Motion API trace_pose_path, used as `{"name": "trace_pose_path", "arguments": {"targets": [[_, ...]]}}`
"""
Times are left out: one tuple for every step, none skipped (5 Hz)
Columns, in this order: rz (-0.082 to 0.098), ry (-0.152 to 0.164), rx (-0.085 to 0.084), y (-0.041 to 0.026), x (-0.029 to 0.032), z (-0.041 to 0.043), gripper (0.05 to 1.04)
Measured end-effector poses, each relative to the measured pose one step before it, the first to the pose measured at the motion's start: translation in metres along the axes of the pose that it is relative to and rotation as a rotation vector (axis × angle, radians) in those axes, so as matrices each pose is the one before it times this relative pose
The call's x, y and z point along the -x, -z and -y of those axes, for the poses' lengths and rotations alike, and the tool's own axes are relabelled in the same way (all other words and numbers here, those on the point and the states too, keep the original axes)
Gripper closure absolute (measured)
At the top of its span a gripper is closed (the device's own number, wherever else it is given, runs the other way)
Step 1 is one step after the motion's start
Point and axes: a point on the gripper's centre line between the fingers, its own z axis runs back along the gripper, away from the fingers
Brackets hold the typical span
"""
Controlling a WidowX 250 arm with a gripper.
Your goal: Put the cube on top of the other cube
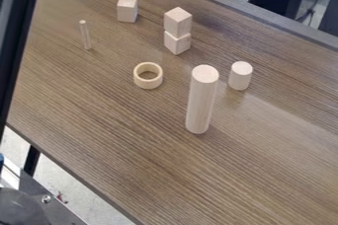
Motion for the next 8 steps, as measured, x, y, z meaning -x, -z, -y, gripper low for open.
{"name": "trace_pose_path", "arguments": {"targets": [[-0.0614, -0.0058, 0.0186, 0.02586, 0.00738, -0.00008, 0.084], [-0.0172, -0.0481, 0.024, 0.00941, 0.00925, -0.01508, 0.084], [-0.0014, -0.093, 0.0119, 0.00674, 0.01441, -0.03687, 0.084], [0.0062, -0.0323, -0.0015, -0.00184, 0.00392, -0.01709, 0.084], [0.0186, -0.022, -0.0014, -0.0047, -0.00048, -0.01002, 0.084], [0.03, -0.0024, -0.0077, -0.00813, -0.00425, -0.00738, 0.084], [0.0154, 0.0033, -0.0238, 0.00022, -0.00217, -0.00448, 0.084], [-0.022, -0.0041, -0.0157, 0.02028, 0.00901, -0.00334, 0.084]]}}
